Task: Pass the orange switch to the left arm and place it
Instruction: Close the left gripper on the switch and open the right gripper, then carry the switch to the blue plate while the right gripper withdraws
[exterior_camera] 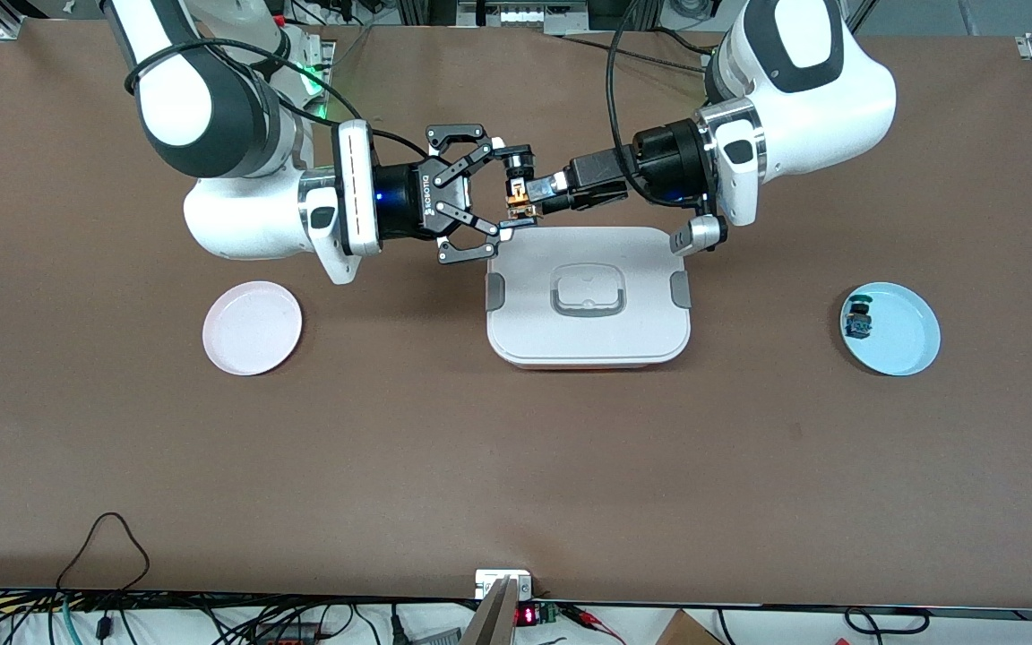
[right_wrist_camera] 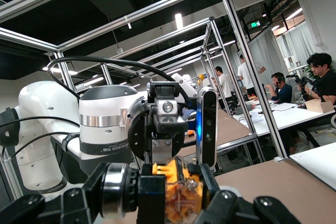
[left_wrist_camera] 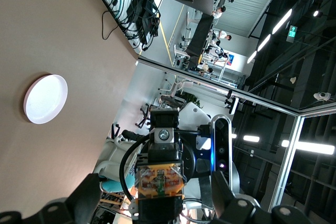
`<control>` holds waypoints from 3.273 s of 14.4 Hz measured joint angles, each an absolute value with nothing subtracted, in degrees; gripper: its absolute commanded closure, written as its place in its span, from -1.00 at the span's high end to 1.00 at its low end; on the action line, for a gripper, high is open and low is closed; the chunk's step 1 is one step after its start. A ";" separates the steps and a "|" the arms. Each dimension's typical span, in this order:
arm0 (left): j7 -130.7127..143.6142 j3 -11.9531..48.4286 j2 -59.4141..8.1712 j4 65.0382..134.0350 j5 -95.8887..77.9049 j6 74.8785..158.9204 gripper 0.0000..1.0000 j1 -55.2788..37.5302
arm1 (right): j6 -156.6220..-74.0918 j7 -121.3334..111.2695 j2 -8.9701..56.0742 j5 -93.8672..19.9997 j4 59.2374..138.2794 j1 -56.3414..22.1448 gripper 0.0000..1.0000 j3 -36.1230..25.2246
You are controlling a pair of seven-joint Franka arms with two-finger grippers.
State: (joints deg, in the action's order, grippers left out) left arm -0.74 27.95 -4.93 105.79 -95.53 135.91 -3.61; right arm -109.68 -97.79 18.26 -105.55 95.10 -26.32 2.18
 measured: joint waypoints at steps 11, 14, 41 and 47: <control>-1.68 28.11 -5.17 105.29 -95.34 135.88 -0.56 -4.43 | -109.61 -97.61 18.25 -105.60 95.16 -26.32 0.97 2.07; -1.66 28.10 -5.36 105.23 -95.34 135.88 -0.57 -4.43 | -109.50 -96.98 18.25 -105.61 95.22 -26.34 1.00 2.08; -7.58 27.13 -5.88 101.47 -22.51 105.59 -0.55 1.54 | -89.34 -71.97 15.60 -72.10 98.76 -11.04 1.00 -5.03; -26.78 26.91 -7.80 102.05 0.76 97.81 -0.55 5.85 | -90.23 -38.05 14.71 -54.15 98.68 -9.98 1.00 -6.53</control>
